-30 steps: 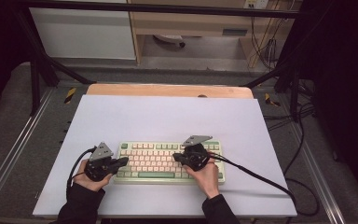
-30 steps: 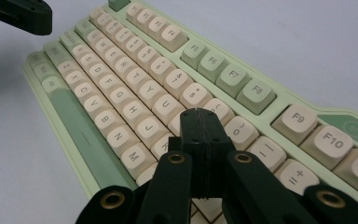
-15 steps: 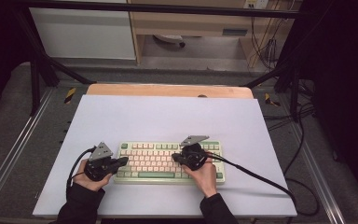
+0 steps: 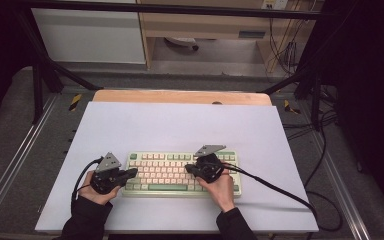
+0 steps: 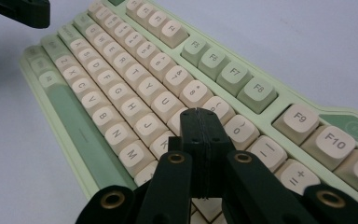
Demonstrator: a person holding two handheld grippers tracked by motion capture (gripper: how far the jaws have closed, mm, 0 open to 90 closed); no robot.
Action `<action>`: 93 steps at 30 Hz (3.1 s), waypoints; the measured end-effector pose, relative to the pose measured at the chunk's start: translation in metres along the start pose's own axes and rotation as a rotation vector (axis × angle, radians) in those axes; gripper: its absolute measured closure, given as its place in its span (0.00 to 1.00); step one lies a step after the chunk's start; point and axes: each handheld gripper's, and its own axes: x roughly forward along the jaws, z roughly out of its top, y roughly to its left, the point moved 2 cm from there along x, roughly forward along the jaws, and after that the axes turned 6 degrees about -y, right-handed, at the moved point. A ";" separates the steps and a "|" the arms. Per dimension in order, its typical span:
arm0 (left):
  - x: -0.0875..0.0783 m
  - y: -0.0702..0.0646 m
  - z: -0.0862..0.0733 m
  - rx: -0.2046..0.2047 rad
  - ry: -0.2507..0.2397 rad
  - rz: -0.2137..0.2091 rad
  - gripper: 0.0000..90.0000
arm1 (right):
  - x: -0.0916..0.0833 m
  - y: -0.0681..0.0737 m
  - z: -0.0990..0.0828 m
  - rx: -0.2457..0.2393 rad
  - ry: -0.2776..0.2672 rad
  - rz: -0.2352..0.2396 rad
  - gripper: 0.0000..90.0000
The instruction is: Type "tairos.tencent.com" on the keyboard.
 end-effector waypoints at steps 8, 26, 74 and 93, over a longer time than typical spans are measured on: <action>-0.001 -0.001 0.001 0.003 -0.003 0.000 1.00 | -0.015 0.002 0.003 -0.024 -0.003 0.000 1.00; 0.007 -0.009 0.006 0.014 0.000 -0.005 1.00 | -0.048 -0.010 -0.012 0.001 -0.019 0.003 1.00; 0.038 -0.017 0.001 0.041 0.059 -0.010 1.00 | -0.058 -0.009 -0.033 0.014 -0.013 0.021 1.00; 0.021 -0.014 0.004 0.031 0.032 -0.021 1.00 | -0.057 -0.007 -0.031 0.029 -0.024 0.032 1.00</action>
